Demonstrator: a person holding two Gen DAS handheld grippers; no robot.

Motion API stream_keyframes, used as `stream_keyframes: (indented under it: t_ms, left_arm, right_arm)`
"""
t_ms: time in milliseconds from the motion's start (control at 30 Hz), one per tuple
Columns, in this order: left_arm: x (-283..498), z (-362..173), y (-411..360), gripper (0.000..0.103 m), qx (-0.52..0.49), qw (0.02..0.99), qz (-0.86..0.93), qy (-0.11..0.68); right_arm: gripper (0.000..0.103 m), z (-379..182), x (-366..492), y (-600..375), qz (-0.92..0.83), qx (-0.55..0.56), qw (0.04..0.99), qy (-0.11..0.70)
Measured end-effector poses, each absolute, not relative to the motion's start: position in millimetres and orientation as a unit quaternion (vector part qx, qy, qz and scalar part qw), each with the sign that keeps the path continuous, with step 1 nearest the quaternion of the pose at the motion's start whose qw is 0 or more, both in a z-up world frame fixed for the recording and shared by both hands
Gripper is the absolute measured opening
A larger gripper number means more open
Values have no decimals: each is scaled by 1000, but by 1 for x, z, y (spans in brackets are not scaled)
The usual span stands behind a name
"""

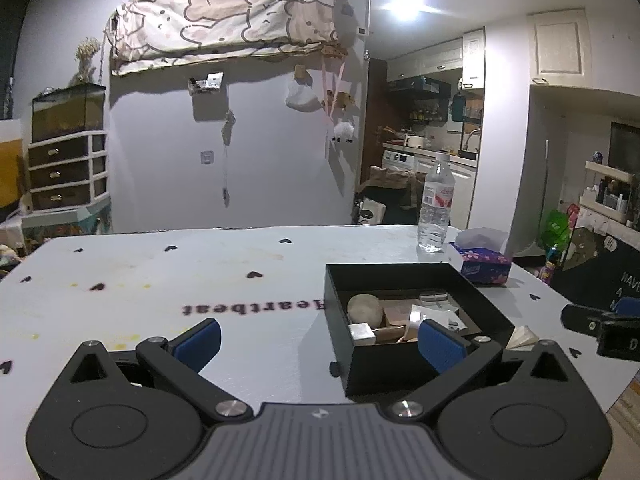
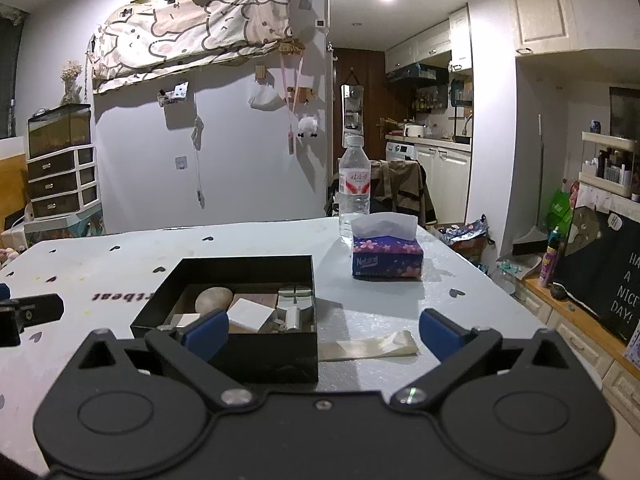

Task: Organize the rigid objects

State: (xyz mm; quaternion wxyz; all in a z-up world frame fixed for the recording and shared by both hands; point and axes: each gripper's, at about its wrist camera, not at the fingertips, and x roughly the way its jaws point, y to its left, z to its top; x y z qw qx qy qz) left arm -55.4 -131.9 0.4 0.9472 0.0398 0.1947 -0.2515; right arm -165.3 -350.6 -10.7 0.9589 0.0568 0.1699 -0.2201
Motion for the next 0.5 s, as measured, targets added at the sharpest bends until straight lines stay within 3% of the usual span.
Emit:
stream_keyframes:
  t_ms: [500]
  left_arm:
    - [-65, -5, -127, 103, 45, 953, -229, 191]
  right_arm:
    - [103, -9, -172, -339, -204, 42, 964, 168]
